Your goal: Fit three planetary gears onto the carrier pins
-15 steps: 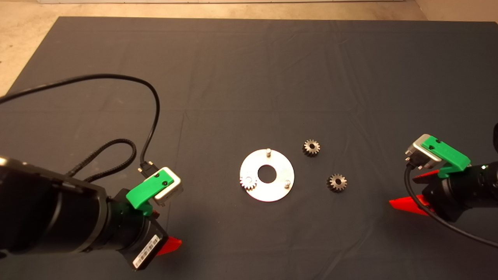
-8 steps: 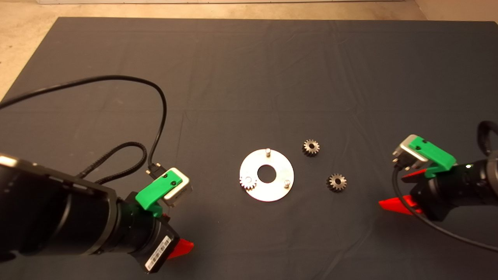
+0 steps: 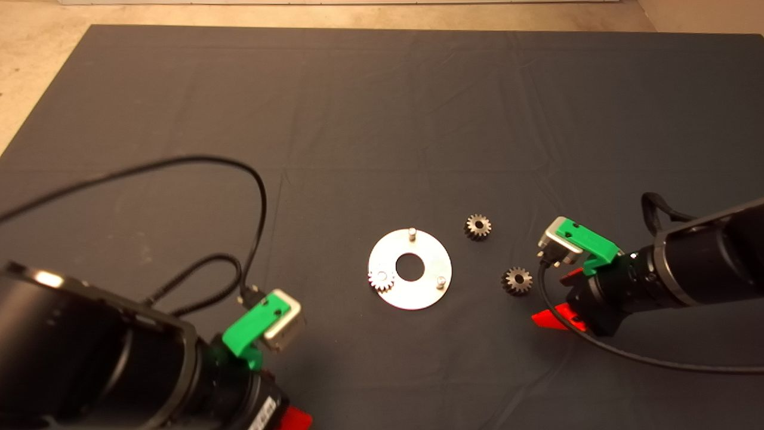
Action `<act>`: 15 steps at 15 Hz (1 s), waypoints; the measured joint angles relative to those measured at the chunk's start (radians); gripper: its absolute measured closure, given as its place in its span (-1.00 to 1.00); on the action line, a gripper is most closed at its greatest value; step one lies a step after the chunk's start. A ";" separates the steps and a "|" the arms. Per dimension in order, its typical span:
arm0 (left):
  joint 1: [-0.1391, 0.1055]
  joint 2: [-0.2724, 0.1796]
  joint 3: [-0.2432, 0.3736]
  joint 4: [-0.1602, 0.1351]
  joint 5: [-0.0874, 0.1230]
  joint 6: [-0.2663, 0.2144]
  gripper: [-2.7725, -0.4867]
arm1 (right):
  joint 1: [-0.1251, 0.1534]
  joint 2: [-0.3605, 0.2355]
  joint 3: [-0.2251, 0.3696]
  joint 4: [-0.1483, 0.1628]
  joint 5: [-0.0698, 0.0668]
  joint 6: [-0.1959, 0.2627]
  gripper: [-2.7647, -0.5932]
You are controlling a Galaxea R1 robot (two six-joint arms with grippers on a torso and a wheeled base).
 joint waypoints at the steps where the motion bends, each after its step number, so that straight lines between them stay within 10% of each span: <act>1: 0.027 0.028 0.000 -0.001 0.000 -0.006 -0.01 | 0.000 -0.010 0.005 0.000 0.000 0.000 -0.48; 15: 0.033 0.005 0.002 0.001 0.005 -0.076 -0.01 | -0.019 0.036 -0.089 -0.003 -0.008 -0.065 -0.48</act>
